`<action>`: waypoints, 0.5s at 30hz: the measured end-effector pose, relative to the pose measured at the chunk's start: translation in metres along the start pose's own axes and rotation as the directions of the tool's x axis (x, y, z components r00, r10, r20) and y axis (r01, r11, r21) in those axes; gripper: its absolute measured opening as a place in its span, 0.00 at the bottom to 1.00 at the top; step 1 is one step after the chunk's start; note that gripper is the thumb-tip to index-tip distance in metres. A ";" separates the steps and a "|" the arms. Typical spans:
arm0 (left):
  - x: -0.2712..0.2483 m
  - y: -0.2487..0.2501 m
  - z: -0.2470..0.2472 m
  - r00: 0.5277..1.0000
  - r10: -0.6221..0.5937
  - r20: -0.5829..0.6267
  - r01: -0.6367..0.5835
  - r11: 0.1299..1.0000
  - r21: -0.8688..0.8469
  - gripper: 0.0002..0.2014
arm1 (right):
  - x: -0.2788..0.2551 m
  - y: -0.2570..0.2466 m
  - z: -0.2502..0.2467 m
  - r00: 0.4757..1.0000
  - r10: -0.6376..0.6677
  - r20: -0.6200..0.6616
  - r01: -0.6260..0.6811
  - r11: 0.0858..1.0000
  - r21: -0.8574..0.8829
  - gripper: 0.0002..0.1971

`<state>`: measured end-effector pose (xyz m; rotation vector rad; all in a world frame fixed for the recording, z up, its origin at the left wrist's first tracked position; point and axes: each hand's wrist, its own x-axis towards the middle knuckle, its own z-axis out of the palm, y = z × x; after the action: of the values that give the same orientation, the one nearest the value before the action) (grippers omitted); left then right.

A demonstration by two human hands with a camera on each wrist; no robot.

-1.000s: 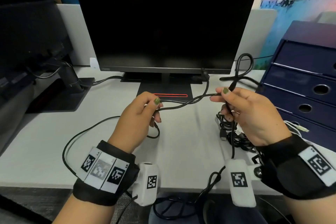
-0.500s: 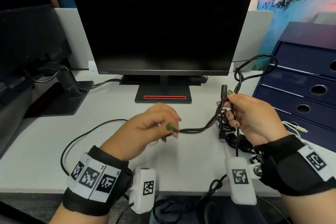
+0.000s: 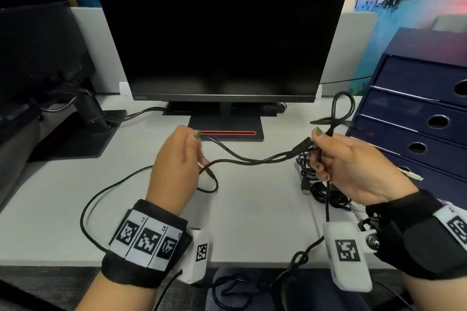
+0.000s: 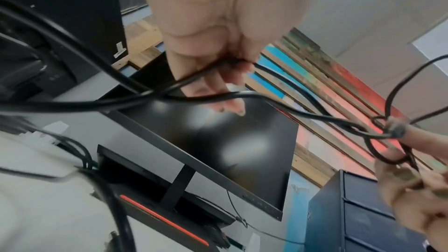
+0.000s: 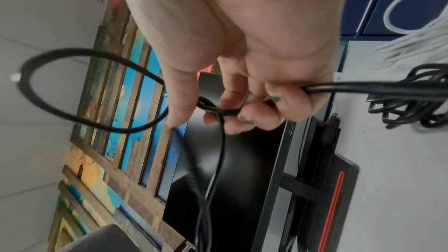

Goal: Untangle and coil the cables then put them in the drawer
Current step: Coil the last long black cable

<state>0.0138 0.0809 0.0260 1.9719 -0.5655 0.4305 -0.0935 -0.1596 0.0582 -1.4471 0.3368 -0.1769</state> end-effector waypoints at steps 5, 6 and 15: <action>0.015 -0.018 -0.017 0.901 -0.304 -0.310 0.235 0.942 -0.240 0.13 | 0.000 0.003 -0.011 0.989 -0.043 -0.141 0.054 0.996 0.076 0.22; 0.018 -0.023 -0.022 0.867 -0.385 -0.316 0.269 0.896 -0.352 0.13 | 0.000 0.003 -0.015 0.985 -0.040 -0.167 0.057 0.993 0.100 0.18; 0.024 -0.040 -0.043 0.787 -0.450 -0.422 0.298 0.876 -0.378 0.11 | 0.001 0.007 -0.029 0.935 -0.005 -0.355 0.116 0.950 0.291 0.09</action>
<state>0.0532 0.1299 0.0283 1.5445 0.1064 0.5421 -0.1028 -0.1860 0.0482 -1.1126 0.5307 -0.5212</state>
